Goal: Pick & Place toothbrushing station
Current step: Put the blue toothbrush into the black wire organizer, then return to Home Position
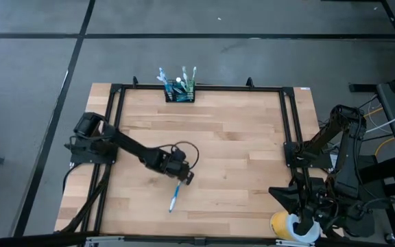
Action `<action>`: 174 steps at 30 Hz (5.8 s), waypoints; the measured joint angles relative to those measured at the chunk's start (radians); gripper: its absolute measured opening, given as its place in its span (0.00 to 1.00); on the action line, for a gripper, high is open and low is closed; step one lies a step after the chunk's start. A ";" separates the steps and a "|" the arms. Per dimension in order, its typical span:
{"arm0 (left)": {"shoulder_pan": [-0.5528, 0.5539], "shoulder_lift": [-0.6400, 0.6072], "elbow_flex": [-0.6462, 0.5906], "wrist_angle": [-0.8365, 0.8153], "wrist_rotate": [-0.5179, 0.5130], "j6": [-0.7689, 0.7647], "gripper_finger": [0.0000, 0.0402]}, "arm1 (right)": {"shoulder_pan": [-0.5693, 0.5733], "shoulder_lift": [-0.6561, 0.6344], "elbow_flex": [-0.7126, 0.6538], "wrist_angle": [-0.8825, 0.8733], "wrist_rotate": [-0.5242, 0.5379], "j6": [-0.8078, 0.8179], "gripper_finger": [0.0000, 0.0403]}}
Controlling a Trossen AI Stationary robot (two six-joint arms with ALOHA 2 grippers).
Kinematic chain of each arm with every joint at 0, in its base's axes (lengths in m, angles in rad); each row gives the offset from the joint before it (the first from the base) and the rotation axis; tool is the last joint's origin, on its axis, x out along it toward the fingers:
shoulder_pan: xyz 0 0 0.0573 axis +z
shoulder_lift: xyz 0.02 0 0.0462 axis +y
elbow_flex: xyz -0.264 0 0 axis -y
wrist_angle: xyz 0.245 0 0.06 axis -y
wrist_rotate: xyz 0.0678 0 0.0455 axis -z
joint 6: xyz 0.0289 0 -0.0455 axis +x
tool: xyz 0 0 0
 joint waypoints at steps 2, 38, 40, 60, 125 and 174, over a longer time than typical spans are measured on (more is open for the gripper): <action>0.025 0.000 0.000 -0.012 -0.021 0.000 0.31 | 0.000 0.000 0.000 0.000 0.000 0.000 0.08; -0.038 0.010 0.002 -0.036 0.100 -0.059 0.41 | 0.000 0.000 0.000 0.007 0.000 0.004 0.08; -0.035 0.021 0.004 -0.043 0.106 -0.086 0.37 | 0.000 0.000 0.000 0.007 0.000 0.004 0.08; 0.075 -0.150 -0.003 0.057 -0.515 -0.012 0.02 | -0.001 0.000 0.000 0.000 0.000 0.007 0.08; 0.879 -0.262 -0.208 1.006 -0.463 1.382 0.02 | -0.058 0.051 0.000 0.000 0.000 0.087 0.08; 0.729 -1.079 -0.281 0.459 0.071 1.458 0.43 | -0.062 -0.296 0.000 -1.010 -0.225 0.303 0.08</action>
